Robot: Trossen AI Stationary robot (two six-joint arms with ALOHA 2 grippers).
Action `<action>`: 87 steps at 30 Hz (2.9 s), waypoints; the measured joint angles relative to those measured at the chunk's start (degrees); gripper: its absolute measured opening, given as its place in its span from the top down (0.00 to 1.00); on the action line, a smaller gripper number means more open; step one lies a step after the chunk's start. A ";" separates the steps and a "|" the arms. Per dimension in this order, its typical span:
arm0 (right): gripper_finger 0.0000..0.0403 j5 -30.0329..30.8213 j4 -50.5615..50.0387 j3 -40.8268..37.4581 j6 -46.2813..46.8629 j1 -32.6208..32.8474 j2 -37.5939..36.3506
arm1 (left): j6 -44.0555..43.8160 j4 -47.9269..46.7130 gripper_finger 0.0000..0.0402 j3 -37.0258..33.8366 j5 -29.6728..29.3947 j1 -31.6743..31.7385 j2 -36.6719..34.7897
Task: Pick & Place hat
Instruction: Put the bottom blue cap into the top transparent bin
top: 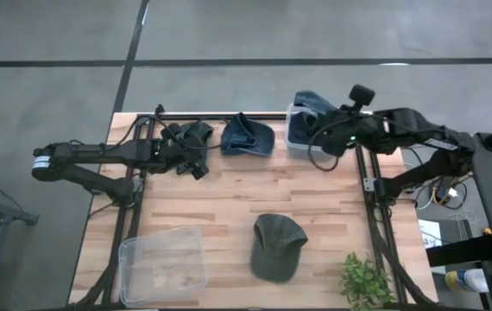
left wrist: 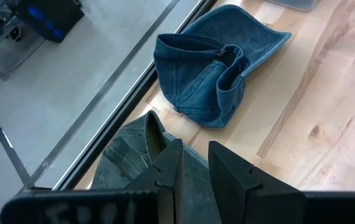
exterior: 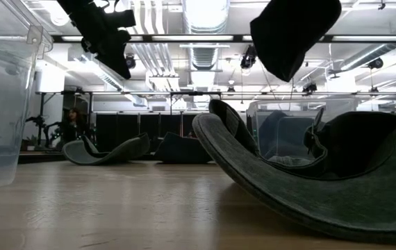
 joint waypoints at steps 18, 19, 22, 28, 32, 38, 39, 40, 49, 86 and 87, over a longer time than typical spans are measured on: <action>0.97 -24.09 9.37 -9.33 25.62 -18.25 -15.79 | 4.93 0.02 0.83 0.00 0.20 -0.02 0.00; 0.97 -24.23 9.75 -10.55 25.97 -19.21 -16.05 | 5.10 0.02 0.83 0.00 0.21 -0.01 0.00; 0.97 -25.62 13.29 -14.15 26.04 -22.15 -16.98 | 5.99 0.02 0.83 0.00 0.21 0.00 0.00; 0.97 -31.93 20.02 -20.90 24.85 -31.32 -18.96 | 6.10 0.02 0.83 0.00 0.22 0.00 -0.01; 0.97 -42.03 27.17 -25.25 22.01 -39.04 -20.04 | 6.10 0.02 0.83 0.00 0.20 -0.02 0.00; 0.97 -61.45 36.38 -30.74 19.01 -51.24 -20.06 | 5.41 0.04 0.83 0.00 0.20 0.00 0.00; 0.97 -64.71 37.59 -31.70 18.98 -53.10 -20.05 | 5.03 0.05 0.83 0.01 0.20 -0.01 0.00; 0.97 -67.98 38.77 -32.84 18.98 -55.14 -19.98 | 4.91 0.04 0.83 0.06 0.20 -0.02 0.00; 0.97 -90.24 42.26 -41.07 18.15 -70.31 -17.75 | 4.81 0.33 0.83 0.11 0.20 -0.01 0.00; 0.93 -83.55 38.78 -42.48 10.44 -71.33 -8.46 | 4.50 0.24 0.83 0.02 0.20 -0.02 0.00; 0.92 -83.56 38.77 -42.49 10.48 -71.33 -8.41 | 4.50 0.26 0.83 0.02 0.20 0.00 0.00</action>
